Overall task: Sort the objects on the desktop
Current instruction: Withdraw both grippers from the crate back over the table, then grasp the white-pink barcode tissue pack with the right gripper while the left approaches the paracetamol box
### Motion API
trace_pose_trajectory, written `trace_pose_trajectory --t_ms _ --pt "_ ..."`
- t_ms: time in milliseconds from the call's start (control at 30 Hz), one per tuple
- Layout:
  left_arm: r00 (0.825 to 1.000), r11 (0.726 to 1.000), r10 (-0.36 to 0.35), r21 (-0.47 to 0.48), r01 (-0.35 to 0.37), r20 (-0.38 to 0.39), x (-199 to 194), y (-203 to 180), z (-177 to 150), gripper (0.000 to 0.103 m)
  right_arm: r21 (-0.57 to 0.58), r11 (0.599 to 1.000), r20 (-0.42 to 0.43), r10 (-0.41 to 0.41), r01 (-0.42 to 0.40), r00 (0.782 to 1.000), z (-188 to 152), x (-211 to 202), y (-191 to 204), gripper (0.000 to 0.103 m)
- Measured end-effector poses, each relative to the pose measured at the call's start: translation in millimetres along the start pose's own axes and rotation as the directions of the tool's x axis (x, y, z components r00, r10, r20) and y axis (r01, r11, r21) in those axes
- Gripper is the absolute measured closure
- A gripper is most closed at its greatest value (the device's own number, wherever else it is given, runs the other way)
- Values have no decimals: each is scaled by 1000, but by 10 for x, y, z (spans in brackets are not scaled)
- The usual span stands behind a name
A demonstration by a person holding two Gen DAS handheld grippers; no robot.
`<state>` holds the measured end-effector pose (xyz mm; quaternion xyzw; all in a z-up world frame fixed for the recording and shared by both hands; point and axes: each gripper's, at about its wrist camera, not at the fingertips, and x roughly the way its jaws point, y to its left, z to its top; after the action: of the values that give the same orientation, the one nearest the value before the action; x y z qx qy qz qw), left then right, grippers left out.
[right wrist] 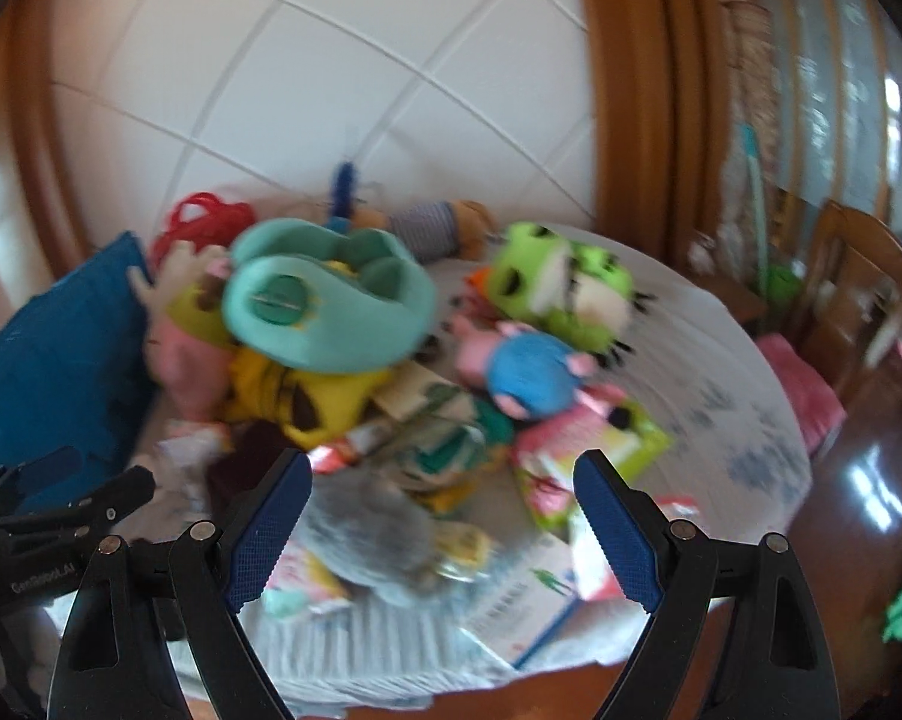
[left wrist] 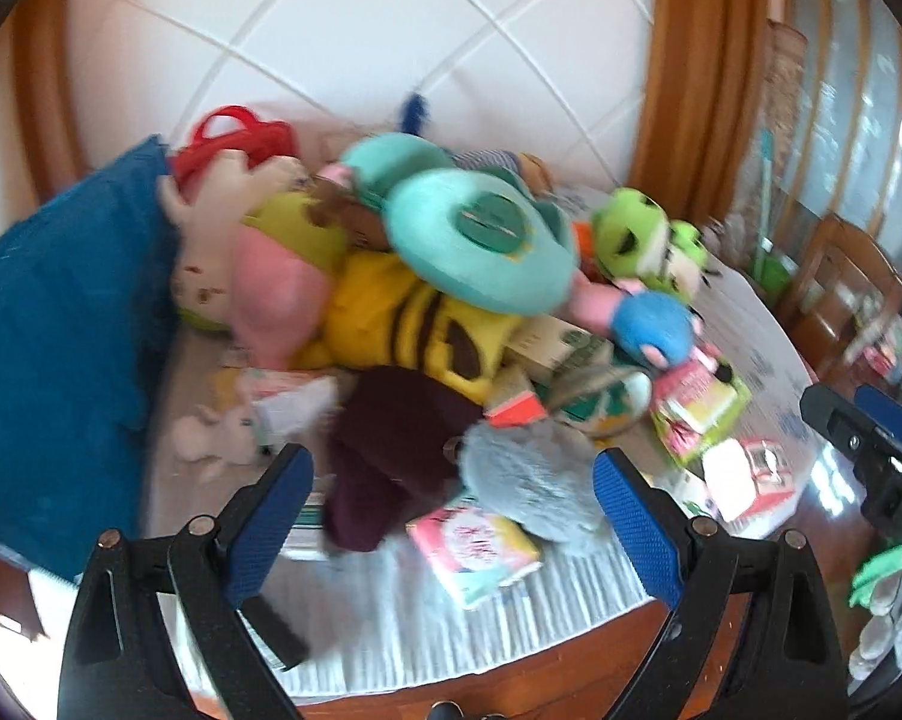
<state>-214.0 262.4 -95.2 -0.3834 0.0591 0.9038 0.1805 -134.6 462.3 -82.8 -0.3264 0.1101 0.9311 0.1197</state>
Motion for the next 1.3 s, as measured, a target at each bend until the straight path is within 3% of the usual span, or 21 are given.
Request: trace_pose_trajectory --t_ms 100,333,600,800,1300 --pt "999 999 -31 9 32 -38 214 -195 -90 7 13 999 -29 -36 36 999 -104 87 -205 13" --pt "995 999 -24 27 26 -96 553 -734 -197 7 24 998 -108 -59 62 992 -279 342 -783 16" --pt "988 992 54 -104 -70 -147 789 -1378 -491 7 -80 995 -201 44 -61 979 -415 718 -1468 21" --pt "978 988 84 -111 -106 -191 923 -1701 -665 7 -123 983 -259 99 -134 961 -537 850 -1788 25" --pt "969 999 42 -23 -49 -244 1444 -2105 -1203 7 -86 986 -222 122 -145 967 -907 999 -2150 25"
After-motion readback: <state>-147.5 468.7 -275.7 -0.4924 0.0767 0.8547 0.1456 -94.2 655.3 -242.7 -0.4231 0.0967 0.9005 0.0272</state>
